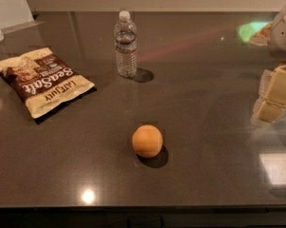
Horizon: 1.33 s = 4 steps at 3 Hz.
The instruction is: Move orange near water bottle
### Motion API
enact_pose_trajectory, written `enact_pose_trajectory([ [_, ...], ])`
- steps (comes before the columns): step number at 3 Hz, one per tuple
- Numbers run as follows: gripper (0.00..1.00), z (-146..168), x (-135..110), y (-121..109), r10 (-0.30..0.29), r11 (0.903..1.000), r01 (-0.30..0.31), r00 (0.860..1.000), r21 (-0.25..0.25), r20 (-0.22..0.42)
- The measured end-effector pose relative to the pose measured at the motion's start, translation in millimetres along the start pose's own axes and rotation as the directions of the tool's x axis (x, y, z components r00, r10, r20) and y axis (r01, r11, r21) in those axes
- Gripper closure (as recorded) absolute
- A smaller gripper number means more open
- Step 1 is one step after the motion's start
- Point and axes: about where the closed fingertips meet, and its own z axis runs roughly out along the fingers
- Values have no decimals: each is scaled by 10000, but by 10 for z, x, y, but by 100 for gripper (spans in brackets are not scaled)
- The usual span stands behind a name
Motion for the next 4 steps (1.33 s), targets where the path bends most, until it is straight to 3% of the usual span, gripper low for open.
enact_pose_trajectory([
  [1,0,-7,-8,-1,-12,10000,12,10000,38,26],
  [2,0,86,-181,106,-350,9992,362,9975,-176,610],
  [4,0,590,-696,499,-884,9854,1173,9719,-1233,2181],
])
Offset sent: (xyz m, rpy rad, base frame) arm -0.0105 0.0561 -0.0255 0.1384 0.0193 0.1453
